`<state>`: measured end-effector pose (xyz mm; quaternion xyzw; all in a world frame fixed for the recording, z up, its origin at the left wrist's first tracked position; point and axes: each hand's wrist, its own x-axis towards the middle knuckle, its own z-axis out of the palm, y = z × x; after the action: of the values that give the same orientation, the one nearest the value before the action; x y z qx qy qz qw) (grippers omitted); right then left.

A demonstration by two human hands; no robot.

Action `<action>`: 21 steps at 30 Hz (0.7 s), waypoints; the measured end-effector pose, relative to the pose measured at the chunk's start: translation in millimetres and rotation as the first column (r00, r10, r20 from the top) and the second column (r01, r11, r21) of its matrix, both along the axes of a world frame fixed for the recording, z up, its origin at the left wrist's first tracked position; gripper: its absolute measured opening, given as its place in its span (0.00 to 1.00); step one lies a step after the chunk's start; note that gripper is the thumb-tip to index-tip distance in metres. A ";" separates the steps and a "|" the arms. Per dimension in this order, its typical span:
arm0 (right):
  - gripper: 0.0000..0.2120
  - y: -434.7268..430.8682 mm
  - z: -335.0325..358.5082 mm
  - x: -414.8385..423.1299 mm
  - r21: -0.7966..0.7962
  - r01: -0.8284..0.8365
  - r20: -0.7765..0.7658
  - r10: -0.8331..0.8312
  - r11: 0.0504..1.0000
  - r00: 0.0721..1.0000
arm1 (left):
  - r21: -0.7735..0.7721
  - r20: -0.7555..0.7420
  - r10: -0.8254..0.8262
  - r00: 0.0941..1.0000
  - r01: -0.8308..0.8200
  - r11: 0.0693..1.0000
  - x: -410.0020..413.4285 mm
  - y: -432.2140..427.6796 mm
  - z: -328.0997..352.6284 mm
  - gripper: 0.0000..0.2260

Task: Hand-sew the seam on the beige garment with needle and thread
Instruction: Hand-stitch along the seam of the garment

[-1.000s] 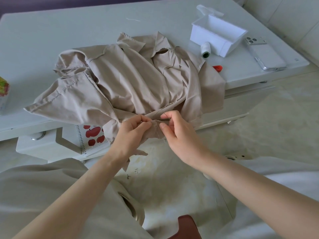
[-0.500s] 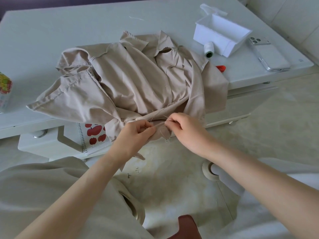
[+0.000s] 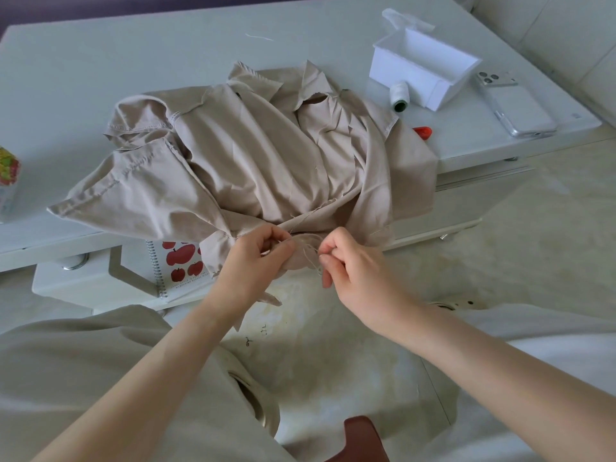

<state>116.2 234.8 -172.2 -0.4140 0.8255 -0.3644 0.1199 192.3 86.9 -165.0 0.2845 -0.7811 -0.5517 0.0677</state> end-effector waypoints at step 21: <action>0.08 -18.4 16.6 8.6 0.131 0.046 0.214 -0.074 0.990 0.974 | -0.045 -0.097 -0.051 0.994 0.047 0.998 8.8 10.6 14.3 0.07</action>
<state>124.7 216.4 -155.5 -0.3378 0.8407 -0.3587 0.2247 201.1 97.5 -150.7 0.2364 -0.7952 -0.5497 0.0983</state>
